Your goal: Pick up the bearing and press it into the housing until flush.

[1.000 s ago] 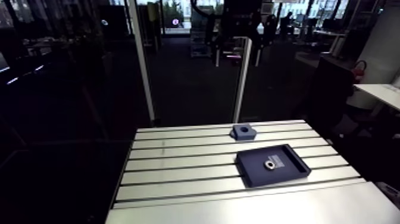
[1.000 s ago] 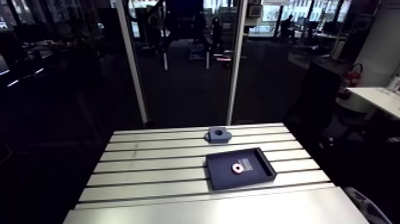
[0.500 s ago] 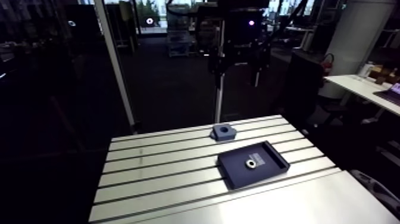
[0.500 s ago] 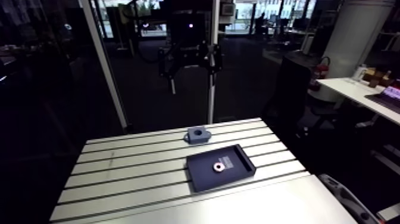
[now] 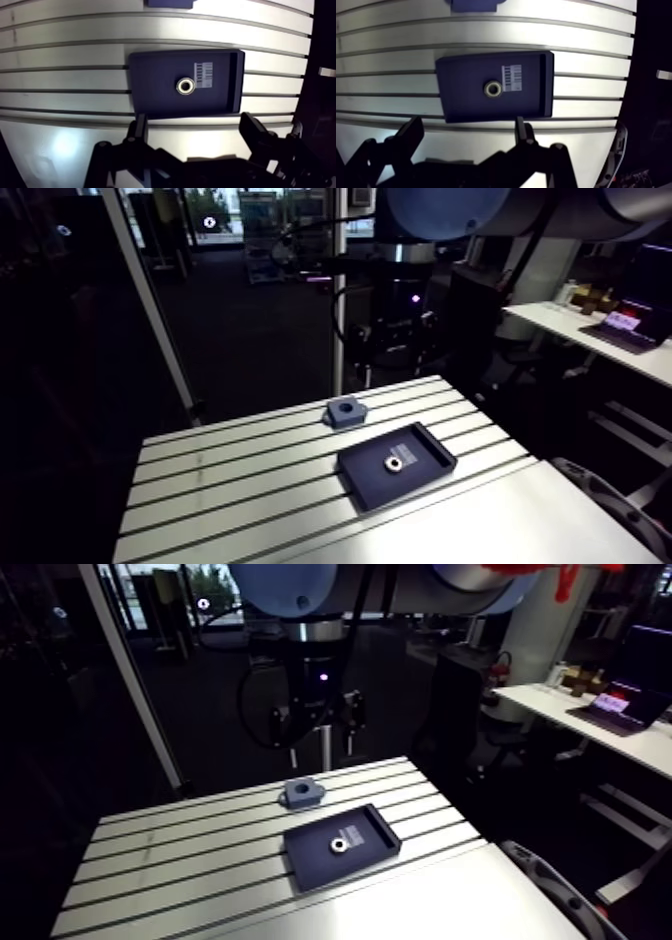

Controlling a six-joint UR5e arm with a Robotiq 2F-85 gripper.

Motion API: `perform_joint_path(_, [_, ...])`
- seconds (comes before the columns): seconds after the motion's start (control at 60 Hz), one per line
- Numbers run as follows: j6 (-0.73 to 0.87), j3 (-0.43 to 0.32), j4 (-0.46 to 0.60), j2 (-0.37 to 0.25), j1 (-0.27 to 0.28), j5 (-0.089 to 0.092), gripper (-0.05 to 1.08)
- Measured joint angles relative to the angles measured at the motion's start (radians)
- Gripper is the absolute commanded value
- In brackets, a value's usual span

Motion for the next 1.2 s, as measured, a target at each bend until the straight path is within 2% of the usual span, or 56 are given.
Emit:
perform_joint_path(0.183, [-0.032, 0.053, -0.088, 0.017, -0.043, 0.020, 0.01])
perform_joint_path(0.383, [-0.047, 0.101, -0.152, 0.028, -0.062, 0.027, 0.01])
perform_joint_path(0.85, [-0.038, 0.170, -0.217, 0.099, -0.068, 0.023, 0.02])
perform_joint_path(1.2, [-0.034, 0.182, -0.268, 0.149, -0.066, 0.014, 0.19])
